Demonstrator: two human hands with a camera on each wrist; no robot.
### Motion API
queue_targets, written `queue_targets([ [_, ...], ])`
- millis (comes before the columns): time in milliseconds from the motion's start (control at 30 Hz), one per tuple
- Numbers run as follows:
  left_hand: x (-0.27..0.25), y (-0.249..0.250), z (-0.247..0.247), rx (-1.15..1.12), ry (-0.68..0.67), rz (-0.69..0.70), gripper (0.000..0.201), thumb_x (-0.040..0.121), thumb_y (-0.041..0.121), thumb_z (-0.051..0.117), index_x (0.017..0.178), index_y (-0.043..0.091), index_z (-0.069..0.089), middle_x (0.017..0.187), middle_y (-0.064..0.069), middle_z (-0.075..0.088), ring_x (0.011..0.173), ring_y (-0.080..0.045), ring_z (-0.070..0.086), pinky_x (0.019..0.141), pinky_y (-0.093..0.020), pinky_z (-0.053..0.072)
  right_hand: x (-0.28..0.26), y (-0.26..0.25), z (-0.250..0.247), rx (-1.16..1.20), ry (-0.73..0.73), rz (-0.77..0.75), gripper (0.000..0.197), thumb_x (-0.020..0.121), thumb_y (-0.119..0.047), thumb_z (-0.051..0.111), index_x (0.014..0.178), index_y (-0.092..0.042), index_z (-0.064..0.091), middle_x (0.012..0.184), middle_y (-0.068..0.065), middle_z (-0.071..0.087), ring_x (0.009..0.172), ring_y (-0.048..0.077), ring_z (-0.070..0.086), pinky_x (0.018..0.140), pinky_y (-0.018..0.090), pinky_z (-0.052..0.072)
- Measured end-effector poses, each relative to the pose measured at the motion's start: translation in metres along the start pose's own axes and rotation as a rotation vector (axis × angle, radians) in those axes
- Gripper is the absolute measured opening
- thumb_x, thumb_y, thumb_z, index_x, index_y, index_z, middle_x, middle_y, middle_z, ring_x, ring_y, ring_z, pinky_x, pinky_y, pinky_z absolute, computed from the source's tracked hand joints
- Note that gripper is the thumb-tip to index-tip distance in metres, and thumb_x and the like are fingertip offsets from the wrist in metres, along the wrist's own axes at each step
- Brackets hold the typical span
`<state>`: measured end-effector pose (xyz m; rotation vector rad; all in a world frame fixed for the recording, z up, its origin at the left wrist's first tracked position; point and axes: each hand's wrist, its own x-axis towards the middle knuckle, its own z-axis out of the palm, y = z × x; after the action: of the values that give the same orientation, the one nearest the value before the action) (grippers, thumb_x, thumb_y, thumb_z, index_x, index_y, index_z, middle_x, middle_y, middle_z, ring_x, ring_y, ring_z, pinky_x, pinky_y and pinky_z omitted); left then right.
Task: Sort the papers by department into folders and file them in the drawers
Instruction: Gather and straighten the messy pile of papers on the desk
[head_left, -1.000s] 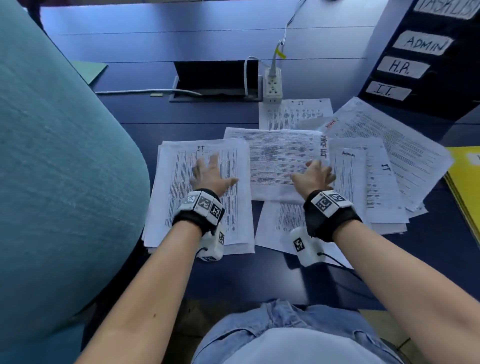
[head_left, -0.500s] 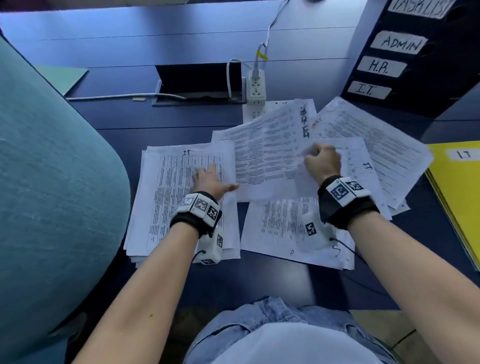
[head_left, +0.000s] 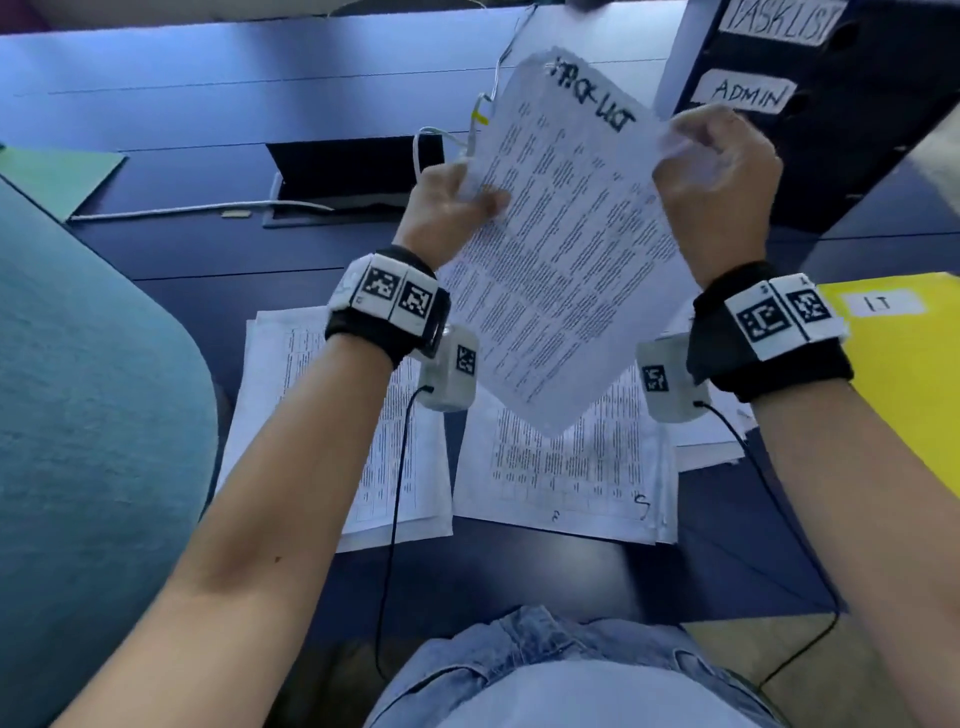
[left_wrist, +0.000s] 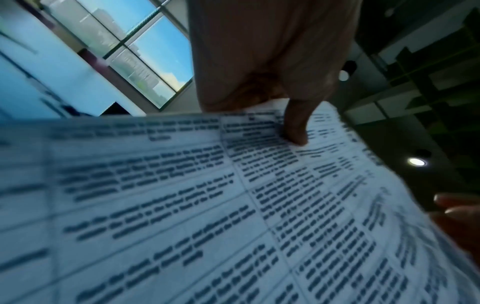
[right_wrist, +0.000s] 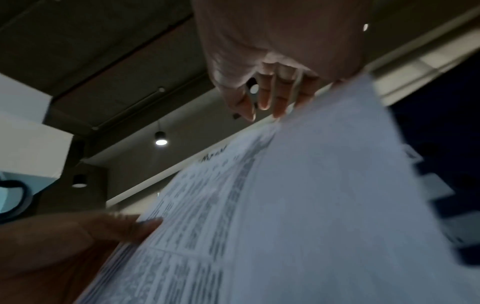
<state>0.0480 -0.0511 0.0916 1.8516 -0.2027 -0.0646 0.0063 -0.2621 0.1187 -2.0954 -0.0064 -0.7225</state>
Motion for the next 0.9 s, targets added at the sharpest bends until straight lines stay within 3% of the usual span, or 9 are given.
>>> queue_targets([
  [67,-0.004,-0.010,0.007,-0.019,0.095,-0.084,0.013,0.072,0.024,0.065,0.080,0.015,0.061,0.084,-0.013,0.064,0.076,-0.024,0.060,0.075,-0.048,0.052,-0.002,0.017,0.000,-0.034,0.074,0.127,0.036,0.075,-0.020,0.056,0.110,-0.013,0.058,0.097,-0.004,0.056,0.099,0.016,0.052,0.087,0.027,0.038],
  [133,-0.011,-0.031,0.018,-0.020,0.160,-0.209,0.010,0.078,0.016,0.063,0.088,0.012,0.062,0.090,-0.015,0.066,0.082,-0.029,0.064,0.077,-0.044,0.053,-0.009,0.040,0.006,-0.114,0.051,0.316,0.051,0.078,-0.025,0.062,0.125,-0.012,0.047,0.119,0.003,0.051,0.116,0.021,0.046,0.093,0.029,0.034],
  [300,-0.049,-0.082,0.057,0.140,0.134,-0.550,0.008,0.086,0.007,0.052,0.088,0.009,0.059,0.092,-0.013,0.064,0.090,-0.027,0.062,0.075,-0.032,0.053,-0.056,0.087,0.022,-0.249,-0.267,0.832,0.084,0.078,-0.032,0.072,0.140,-0.002,0.024,0.143,0.020,0.030,0.131,0.035,0.033,0.108,0.045,0.031],
  [367,-0.064,-0.092,0.070,0.359,0.109,-0.648,0.021,0.088,0.010,0.047,0.106,0.002,0.057,0.113,-0.017,0.056,0.107,-0.030,0.052,0.082,-0.031,0.044,-0.079,0.094,0.024,-0.350,-0.345,0.926,0.089,0.079,-0.033,0.071,0.142,0.002,0.019,0.145,0.024,0.025,0.134,0.037,0.026,0.110,0.043,0.025],
  [467,-0.080,-0.095,0.081,0.537,0.100,-0.731,0.047,0.090,0.021,0.049,0.130,0.001,0.034,0.138,-0.017,0.026,0.128,-0.033,0.027,0.105,-0.040,0.028,-0.102,0.098,0.024,-0.388,-0.303,0.966,0.081,0.079,-0.029,0.071,0.137,0.005,0.024,0.142,0.026,0.026,0.131,0.040,0.028,0.106,0.043,0.026],
  [567,-0.086,-0.093,0.091,0.461,0.099,-0.710,0.052,0.083,0.021,0.058,0.122,0.006,0.027,0.132,-0.013,0.025,0.125,-0.030,0.027,0.103,-0.041,0.031,-0.110,0.100,0.027,-0.281,-0.269,0.999,0.074,0.080,-0.023,0.070,0.133,0.006,0.028,0.140,0.025,0.032,0.127,0.037,0.038,0.101,0.039,0.034],
  [667,-0.086,-0.093,0.094,0.331,0.116,-0.736,0.055,0.079,0.014,0.062,0.119,0.010,0.024,0.133,-0.012,0.027,0.124,-0.030,0.029,0.103,-0.039,0.030,-0.112,0.098,0.032,-0.191,-0.355,1.001,0.053,0.081,-0.014,0.068,0.123,0.006,0.044,0.123,0.021,0.053,0.114,0.032,0.053,0.085,0.032,0.043],
  [767,-0.085,-0.096,0.086,0.258,0.149,-0.761,0.075,0.079,0.017,0.069,0.133,0.006,0.019,0.142,-0.016,0.025,0.132,-0.032,0.027,0.111,-0.038,0.025,-0.110,0.086,0.034,-0.079,-0.496,0.835,0.031,0.083,-0.005,0.063,0.113,0.003,0.059,0.105,0.016,0.063,0.101,0.029,0.060,0.074,0.027,0.044],
  [900,-0.076,-0.093,0.067,0.038,0.239,-0.686,0.089,0.072,0.036,0.076,0.136,0.003,0.024,0.140,-0.018,0.033,0.131,-0.034,0.034,0.110,-0.046,0.030,-0.090,0.050,0.025,0.153,-0.439,0.553,0.022,0.080,-0.003,0.068,0.100,-0.008,0.061,0.083,0.002,0.061,0.075,0.013,0.059,0.059,0.013,0.046],
])
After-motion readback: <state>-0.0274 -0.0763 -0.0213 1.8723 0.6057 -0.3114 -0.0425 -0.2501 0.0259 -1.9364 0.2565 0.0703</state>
